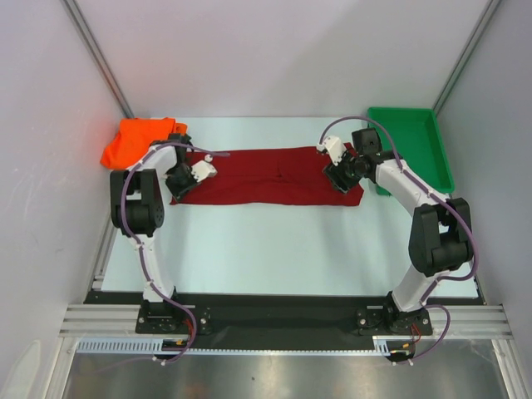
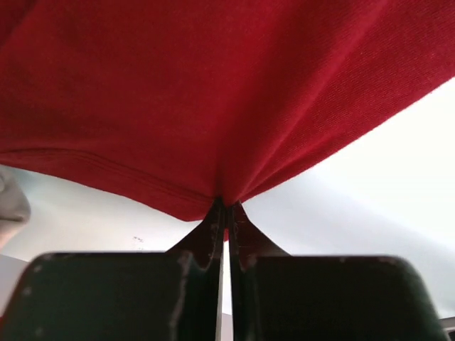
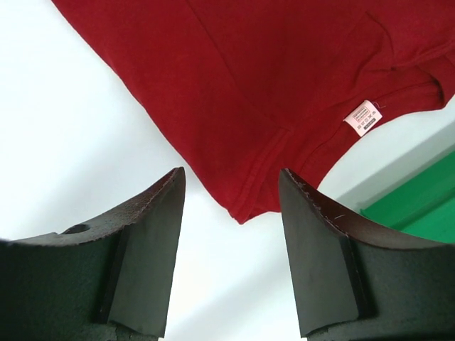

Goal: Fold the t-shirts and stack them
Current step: Fold the tshirt

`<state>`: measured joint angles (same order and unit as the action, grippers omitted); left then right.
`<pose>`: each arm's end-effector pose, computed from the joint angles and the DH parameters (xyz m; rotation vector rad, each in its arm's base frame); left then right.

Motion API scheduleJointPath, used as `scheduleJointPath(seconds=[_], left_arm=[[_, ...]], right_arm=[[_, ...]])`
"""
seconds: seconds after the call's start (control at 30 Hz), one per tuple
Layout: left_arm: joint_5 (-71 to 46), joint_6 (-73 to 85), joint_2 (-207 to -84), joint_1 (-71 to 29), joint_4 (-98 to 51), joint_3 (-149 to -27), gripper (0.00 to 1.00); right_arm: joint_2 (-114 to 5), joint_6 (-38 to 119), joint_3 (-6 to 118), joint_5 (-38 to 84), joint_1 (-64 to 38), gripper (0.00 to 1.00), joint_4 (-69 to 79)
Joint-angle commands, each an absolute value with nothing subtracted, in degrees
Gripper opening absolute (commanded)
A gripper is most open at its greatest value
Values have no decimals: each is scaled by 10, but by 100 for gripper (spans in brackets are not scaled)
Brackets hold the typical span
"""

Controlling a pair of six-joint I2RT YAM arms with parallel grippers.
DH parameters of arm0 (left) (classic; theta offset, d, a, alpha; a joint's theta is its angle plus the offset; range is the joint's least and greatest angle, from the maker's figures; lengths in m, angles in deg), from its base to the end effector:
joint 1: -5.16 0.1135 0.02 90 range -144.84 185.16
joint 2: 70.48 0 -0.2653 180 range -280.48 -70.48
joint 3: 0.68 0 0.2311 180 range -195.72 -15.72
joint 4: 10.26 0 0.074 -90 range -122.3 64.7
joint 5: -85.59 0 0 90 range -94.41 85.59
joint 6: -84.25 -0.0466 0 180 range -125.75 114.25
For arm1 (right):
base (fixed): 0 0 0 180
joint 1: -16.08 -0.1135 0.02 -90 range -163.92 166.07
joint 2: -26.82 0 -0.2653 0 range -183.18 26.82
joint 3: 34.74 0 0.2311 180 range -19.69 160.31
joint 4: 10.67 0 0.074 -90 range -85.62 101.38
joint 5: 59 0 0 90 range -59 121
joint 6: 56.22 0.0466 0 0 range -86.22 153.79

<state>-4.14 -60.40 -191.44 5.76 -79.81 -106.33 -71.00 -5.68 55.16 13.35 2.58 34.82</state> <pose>0.3902 0.0043 0.1599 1.3917 2.7291 0.0702 0.3425 0.0967 0.2494 -1.2040 2.1351 0.1886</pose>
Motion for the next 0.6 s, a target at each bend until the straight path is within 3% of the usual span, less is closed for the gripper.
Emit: scheduleJointPath(seconds=[0.0, 0.2, 0.57], left_arm=[[-46, -625, -1923, 60, -815, -1049, 0], [-75, -615, -1865, 58, -829, -977, 0], [-89, -570, -1745, 22, -835, -833, 0]], right_arm=[[-695, -66, 548, 142, 25, 60, 349], [-737, -53, 562, 179, 38, 60, 303], [-942, -21, 769, 217, 52, 60, 274]])
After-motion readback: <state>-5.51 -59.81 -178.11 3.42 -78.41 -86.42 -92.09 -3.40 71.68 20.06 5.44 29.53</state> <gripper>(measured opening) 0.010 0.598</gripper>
